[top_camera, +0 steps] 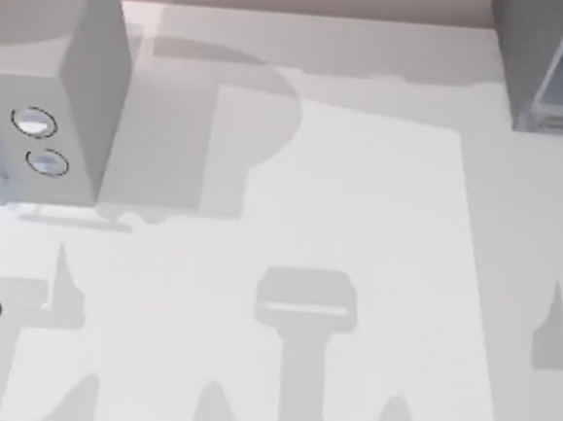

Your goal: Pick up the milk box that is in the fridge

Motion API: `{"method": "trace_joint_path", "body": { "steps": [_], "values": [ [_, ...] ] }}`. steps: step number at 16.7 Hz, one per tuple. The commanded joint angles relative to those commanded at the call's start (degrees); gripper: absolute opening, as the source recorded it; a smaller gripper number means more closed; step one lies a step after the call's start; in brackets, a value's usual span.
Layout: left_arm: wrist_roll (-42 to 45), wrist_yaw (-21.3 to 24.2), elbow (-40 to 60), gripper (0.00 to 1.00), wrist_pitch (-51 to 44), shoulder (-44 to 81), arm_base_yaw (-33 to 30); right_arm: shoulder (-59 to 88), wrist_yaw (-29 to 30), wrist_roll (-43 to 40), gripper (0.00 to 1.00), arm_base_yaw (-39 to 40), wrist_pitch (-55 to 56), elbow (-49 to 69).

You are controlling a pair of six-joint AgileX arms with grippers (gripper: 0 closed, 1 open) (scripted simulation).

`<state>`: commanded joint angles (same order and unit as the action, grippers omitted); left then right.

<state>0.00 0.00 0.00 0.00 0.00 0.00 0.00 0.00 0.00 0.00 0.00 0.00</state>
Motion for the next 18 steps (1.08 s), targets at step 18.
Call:
{"method": "trace_joint_path", "body": {
  "steps": [18],
  "values": [
    [0.0, 0.0, 0.0, 1.0, 0.0, 0.0, 0.0, 69.3, -19.8, 0.7, 1.0, -20.2, 61.5, 6.6]
  ]
}}
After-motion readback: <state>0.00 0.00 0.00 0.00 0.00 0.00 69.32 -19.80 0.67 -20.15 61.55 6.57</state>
